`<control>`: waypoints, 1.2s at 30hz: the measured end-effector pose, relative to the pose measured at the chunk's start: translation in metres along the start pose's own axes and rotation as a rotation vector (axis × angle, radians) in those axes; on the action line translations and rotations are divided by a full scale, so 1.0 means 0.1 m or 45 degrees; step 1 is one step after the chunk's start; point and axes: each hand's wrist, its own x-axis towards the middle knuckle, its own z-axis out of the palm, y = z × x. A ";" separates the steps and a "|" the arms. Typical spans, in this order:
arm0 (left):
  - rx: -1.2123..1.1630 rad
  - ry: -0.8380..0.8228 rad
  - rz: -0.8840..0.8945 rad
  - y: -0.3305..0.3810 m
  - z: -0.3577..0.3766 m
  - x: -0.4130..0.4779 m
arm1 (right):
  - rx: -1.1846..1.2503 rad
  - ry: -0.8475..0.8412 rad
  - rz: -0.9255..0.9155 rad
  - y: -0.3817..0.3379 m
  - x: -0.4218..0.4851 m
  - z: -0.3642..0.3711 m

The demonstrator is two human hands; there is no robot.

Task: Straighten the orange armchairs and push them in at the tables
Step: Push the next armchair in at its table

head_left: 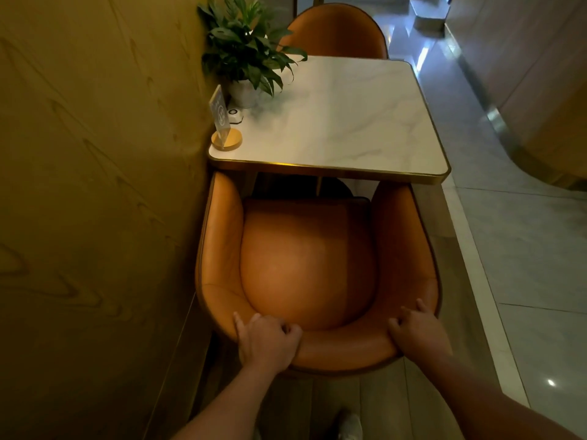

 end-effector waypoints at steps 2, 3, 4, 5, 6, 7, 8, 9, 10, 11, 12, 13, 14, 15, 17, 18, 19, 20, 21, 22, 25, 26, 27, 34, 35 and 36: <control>0.004 0.007 0.030 -0.18 -0.02 0.04 | 0.005 0.033 0.013 -0.15 -0.14 0.06; 0.004 0.023 0.050 -0.28 -0.03 0.08 | -0.009 0.038 0.013 -0.23 -0.20 0.10; 0.000 0.029 0.067 -0.38 -0.04 0.10 | -0.002 0.039 0.017 -0.29 -0.26 0.16; -0.001 0.028 0.085 -0.46 -0.04 0.12 | -0.003 0.042 0.027 -0.32 -0.29 0.22; 0.007 0.022 0.103 -0.53 -0.05 0.14 | 0.017 0.036 0.055 -0.33 -0.30 0.29; 0.014 0.016 0.115 -0.58 -0.05 0.16 | 0.026 0.038 0.062 -0.32 -0.29 0.35; 0.016 0.017 0.125 -0.61 -0.06 0.17 | 0.038 0.034 0.065 -0.30 -0.28 0.40; 0.014 0.023 0.135 -0.63 -0.07 0.19 | 0.029 0.028 0.066 -0.30 -0.26 0.43; 0.013 0.020 0.142 -0.64 -0.08 0.20 | 0.025 0.013 0.063 -0.28 -0.25 0.46; 0.011 0.006 0.144 -0.66 -0.09 0.20 | 0.022 -0.005 0.063 -0.28 -0.24 0.47; 0.010 -0.001 0.145 -0.67 -0.09 0.20 | 0.025 -0.003 0.065 -0.29 -0.24 0.47; 0.007 0.005 0.145 -0.67 -0.10 0.22 | 0.014 0.000 0.068 -0.32 -0.24 0.44; 0.008 0.007 0.144 -0.68 -0.10 0.22 | -0.007 -0.015 0.075 -0.33 -0.24 0.46; 0.016 0.008 0.142 -0.68 -0.10 0.22 | -0.038 -0.036 0.070 -0.34 -0.25 0.46; 0.031 0.023 0.135 -0.67 -0.08 0.21 | -0.012 -0.023 0.067 -0.31 -0.25 0.50; 0.023 0.038 0.129 -0.66 -0.07 0.22 | 0.025 0.015 0.069 -0.31 -0.26 0.50; 0.007 0.055 0.125 -0.65 -0.08 0.23 | 0.037 0.055 0.061 -0.33 -0.27 0.49; -0.005 0.059 0.120 -0.64 -0.10 0.24 | 0.059 0.083 0.072 -0.35 -0.28 0.49; -0.008 0.045 0.111 -0.65 -0.11 0.26 | 0.072 0.102 0.094 -0.39 -0.30 0.47; -0.007 0.028 0.101 -0.66 -0.13 0.27 | 0.106 0.142 0.120 -0.44 -0.33 0.44; -0.049 0.073 0.102 -0.64 -0.21 0.35 | 0.131 0.232 0.089 -0.56 -0.34 0.39; -0.055 0.072 0.103 -0.65 -0.22 0.35 | 0.148 0.207 0.105 -0.55 -0.32 0.41; -0.054 0.069 0.104 -0.66 -0.22 0.35 | 0.156 0.188 0.108 -0.53 -0.31 0.45; -0.040 0.070 0.132 -0.68 -0.21 0.37 | 0.085 0.177 0.146 -0.47 -0.23 0.55; -0.035 0.067 0.139 -0.69 -0.20 0.38 | 0.075 0.178 0.154 -0.47 -0.23 0.55; -0.039 0.079 0.149 -0.69 -0.18 0.38 | 0.071 0.181 0.155 -0.46 -0.22 0.56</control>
